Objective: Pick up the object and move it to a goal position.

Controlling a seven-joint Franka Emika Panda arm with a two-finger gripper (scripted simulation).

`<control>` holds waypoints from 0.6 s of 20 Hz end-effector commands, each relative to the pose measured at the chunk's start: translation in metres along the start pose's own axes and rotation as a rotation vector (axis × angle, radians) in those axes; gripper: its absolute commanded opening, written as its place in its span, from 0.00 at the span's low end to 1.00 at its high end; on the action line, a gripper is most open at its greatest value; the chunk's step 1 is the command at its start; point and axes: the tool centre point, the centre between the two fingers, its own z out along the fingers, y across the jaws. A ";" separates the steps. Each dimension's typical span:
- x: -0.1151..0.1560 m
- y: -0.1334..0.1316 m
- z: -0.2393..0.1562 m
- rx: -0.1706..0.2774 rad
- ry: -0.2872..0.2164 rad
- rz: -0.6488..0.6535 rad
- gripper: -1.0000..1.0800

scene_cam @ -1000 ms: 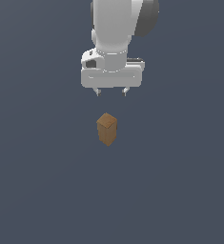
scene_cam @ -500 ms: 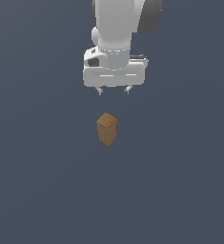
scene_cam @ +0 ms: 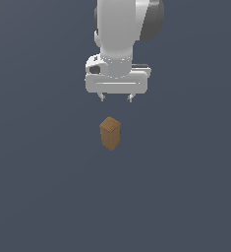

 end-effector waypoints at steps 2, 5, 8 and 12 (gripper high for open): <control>0.002 0.003 0.011 0.000 0.000 0.064 0.96; 0.004 0.005 0.022 0.000 0.001 0.134 0.96; 0.007 0.009 0.036 0.000 0.002 0.216 0.96; 0.009 0.013 0.054 -0.001 0.003 0.328 0.96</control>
